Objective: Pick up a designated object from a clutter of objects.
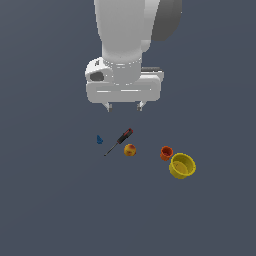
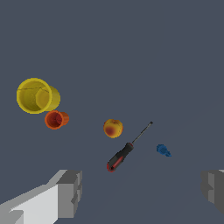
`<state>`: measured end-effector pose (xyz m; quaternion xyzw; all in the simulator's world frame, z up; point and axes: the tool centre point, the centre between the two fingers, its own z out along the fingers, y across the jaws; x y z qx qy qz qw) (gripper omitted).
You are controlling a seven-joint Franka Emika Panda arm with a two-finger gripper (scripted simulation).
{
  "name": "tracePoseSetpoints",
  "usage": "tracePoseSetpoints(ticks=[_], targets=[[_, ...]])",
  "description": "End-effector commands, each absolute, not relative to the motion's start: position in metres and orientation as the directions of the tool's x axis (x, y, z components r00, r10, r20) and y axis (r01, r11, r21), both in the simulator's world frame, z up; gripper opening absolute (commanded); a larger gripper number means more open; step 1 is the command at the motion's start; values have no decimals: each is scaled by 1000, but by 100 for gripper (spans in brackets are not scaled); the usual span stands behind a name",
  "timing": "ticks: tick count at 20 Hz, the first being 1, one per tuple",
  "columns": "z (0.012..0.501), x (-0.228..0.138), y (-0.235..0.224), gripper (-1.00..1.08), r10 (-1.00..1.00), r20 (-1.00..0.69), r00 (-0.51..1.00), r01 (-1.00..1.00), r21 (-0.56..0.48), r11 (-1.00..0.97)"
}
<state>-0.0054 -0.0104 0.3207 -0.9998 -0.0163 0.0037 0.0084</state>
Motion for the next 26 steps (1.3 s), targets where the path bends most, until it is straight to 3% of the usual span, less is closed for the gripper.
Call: tracePoseSetpoints(ticks=[1, 11, 26], targets=[[321, -5, -10, 100, 33, -7, 999, 32, -17, -999], [322, -7, -42, 100, 2, 4, 1000, 2, 1, -1000], [304, -2, -38, 100, 104, 3, 995, 104, 6, -995]])
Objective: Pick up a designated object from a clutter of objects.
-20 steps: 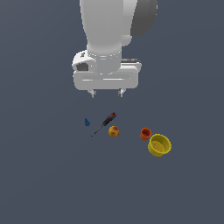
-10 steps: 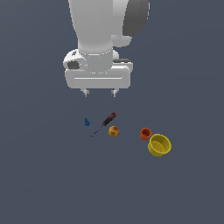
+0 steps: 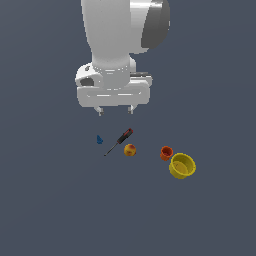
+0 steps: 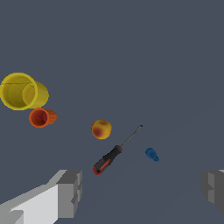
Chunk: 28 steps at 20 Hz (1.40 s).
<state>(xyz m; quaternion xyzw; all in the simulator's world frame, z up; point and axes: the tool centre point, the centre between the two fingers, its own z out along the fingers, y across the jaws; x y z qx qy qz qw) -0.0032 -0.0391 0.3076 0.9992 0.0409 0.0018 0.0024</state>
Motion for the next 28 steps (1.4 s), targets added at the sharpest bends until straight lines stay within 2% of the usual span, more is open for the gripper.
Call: tracePoseSetpoints(ticks=[1, 14, 28], targets=[[300, -2, -38, 100, 121, 2, 993, 121, 7, -993], [242, 6, -28, 100, 436, -6, 900, 436, 15, -900], [173, 4, -13, 100, 751, -13, 661, 751, 12, -660]])
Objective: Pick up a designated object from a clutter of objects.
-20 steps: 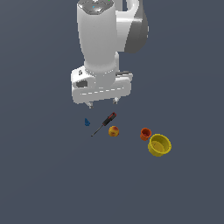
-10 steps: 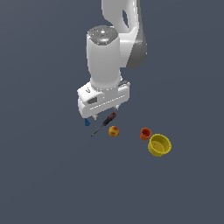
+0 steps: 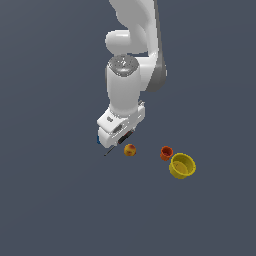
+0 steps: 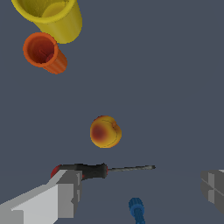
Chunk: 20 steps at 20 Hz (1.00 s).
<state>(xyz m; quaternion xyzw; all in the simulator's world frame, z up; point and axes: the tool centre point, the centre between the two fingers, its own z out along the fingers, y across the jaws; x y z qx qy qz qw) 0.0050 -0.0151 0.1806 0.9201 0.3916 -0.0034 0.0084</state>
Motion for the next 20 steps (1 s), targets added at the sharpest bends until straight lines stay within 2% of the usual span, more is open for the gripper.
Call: tracePoseSetpoints(ticks=[1, 11, 20], targets=[[168, 4, -12, 100, 769, -13, 639, 769, 12, -639], [121, -4, 0, 100, 917, -10, 398, 917, 4, -398], [93, -11, 8, 100, 973, -3, 231, 973, 1, -231]])
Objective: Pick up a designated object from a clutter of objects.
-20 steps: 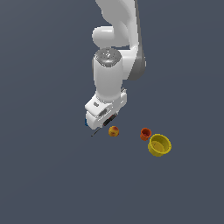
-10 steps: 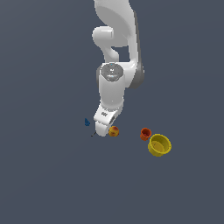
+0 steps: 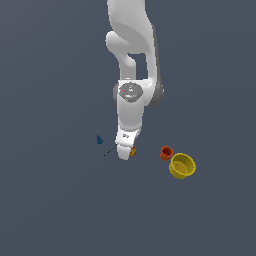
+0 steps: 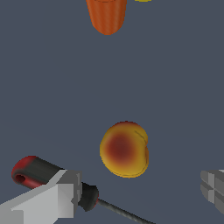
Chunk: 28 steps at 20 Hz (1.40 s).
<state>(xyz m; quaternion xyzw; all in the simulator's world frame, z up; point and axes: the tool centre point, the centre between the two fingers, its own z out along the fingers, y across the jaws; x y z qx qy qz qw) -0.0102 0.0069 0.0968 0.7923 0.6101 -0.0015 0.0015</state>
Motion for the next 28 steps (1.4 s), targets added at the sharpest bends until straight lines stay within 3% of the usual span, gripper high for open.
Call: tracePoseSetpoints(ticks=[1, 14, 28], targets=[[91, -12, 9, 100, 976, -2, 219, 976, 1, -219], [80, -14, 11, 100, 984, 0, 178, 984, 0, -178], [34, -15, 11, 100, 985, 0, 174, 985, 0, -174]])
